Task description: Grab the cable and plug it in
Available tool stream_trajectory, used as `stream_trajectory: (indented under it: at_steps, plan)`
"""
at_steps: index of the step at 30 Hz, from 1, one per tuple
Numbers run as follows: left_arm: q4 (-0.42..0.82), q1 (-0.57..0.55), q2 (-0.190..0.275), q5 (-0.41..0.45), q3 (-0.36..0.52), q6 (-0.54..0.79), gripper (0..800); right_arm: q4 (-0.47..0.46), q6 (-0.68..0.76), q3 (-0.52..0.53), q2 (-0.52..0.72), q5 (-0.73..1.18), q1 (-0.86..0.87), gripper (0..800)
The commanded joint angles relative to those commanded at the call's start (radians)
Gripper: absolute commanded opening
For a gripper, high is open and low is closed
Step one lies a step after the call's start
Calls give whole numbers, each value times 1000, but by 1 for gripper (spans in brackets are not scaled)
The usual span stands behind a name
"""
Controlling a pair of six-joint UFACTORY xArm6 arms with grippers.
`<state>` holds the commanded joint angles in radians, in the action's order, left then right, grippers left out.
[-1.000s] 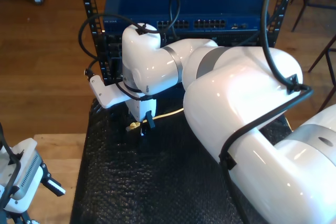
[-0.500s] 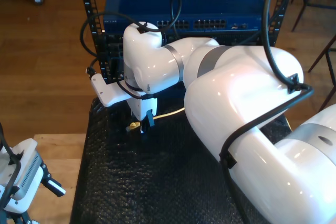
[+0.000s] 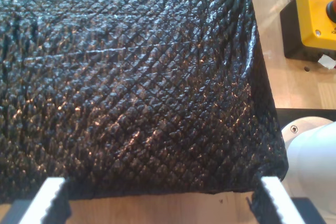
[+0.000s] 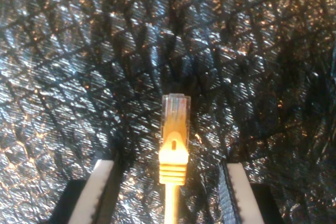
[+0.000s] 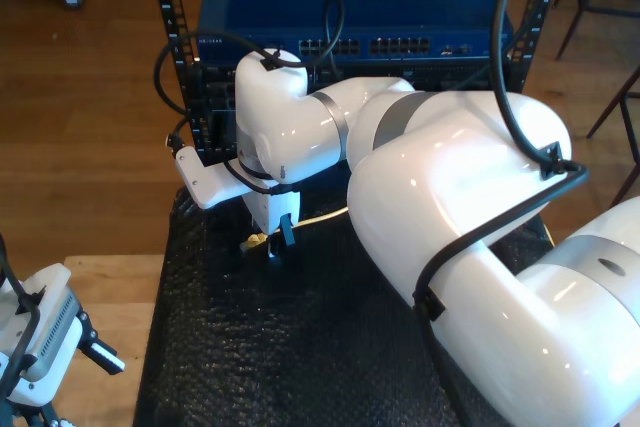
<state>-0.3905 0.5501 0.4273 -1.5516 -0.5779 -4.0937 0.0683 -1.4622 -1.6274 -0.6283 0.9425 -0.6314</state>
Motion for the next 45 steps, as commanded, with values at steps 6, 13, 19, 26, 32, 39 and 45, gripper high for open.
stream_trajectory:
  at_steps: [6, 13, 19, 26, 32, 39, 45]
  plan:
    - [0, 0, 0, -2, 0, 0, 800, 0, 2, 0, 0, 0, 0, 405]
    - [0, 0, 0, -2, 0, 0, 800, 0, 8, 2, 0, 0, 0, 325]
    - [0, 0, 2, -2, 0, 0, 800, 0, 8, 2, 0, 0, -2, 292]
    - [0, 0, 0, -2, 0, 0, 800, -2, 9, 2, 0, 0, -3, 249]
    - [0, 0, 2, -2, 0, 0, 800, -2, 9, 3, 0, 0, -3, 124]
    - [0, 0, 2, -2, 0, 0, 800, -2, 11, 9, 2, -2, -3, 3]
    - [-2, -3, 3, -5, -3, -8, 800, 0, 66, 17, 37, 18, 2, 3]
